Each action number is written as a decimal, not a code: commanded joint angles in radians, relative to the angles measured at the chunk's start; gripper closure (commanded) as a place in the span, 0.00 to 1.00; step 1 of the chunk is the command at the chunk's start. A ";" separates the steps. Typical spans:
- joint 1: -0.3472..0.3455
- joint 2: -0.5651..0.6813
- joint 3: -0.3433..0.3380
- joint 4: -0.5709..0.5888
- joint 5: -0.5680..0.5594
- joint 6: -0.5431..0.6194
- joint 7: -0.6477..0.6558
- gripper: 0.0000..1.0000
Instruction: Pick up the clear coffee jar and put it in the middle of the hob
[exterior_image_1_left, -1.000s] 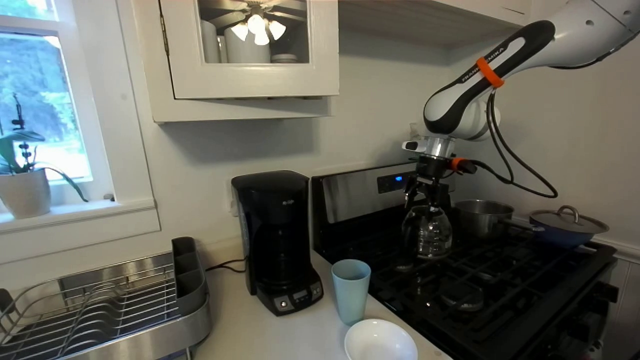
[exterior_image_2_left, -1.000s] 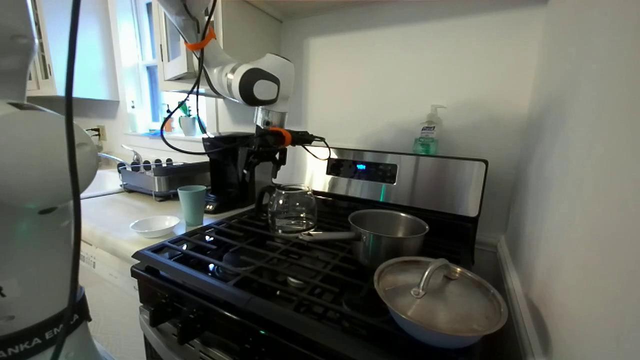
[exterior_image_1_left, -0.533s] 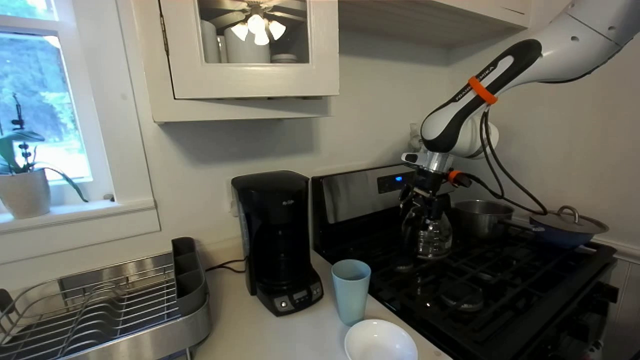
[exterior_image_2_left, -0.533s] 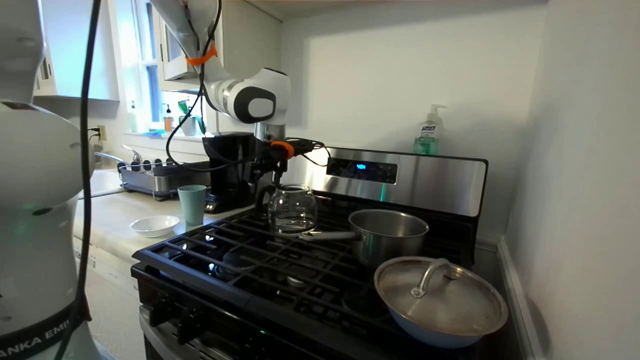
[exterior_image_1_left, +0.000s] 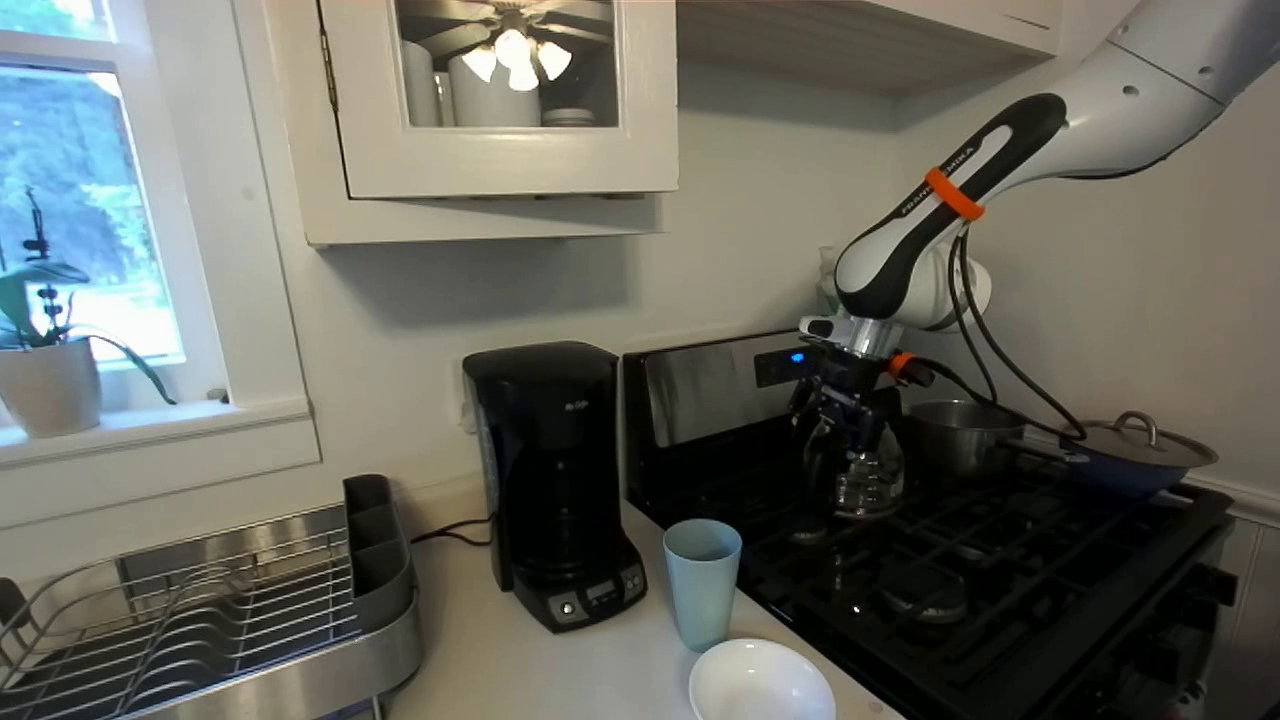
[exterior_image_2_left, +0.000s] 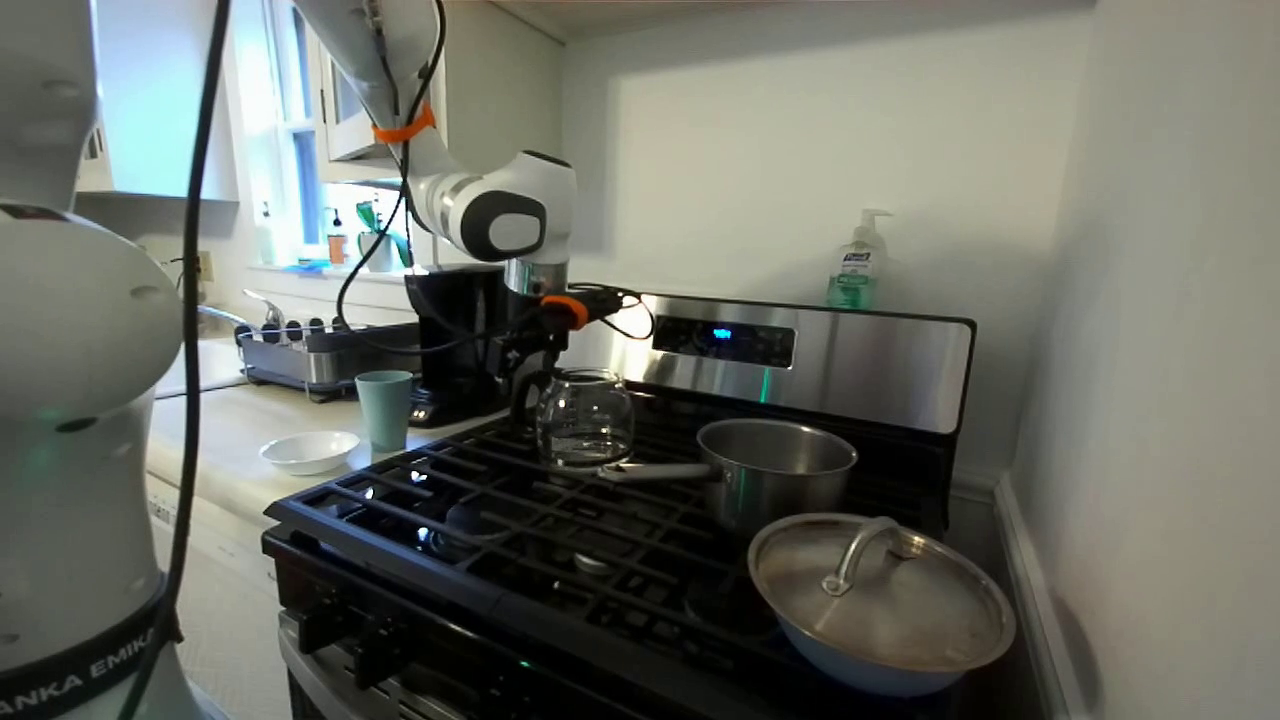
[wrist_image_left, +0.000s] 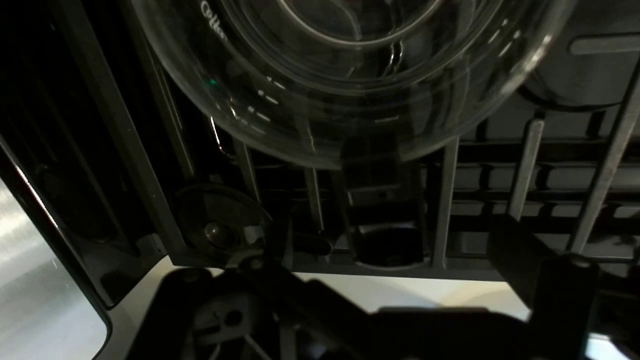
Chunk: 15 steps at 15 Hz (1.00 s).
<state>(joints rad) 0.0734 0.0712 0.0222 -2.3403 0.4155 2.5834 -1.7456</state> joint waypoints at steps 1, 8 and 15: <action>-0.031 0.020 0.024 0.016 0.001 0.011 -0.045 0.00; -0.052 0.042 0.021 0.029 -0.005 0.037 -0.040 0.00; -0.066 0.079 0.041 0.039 0.002 0.095 -0.044 0.50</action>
<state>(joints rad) 0.0336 0.1215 0.0340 -2.3227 0.4128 2.6520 -1.7713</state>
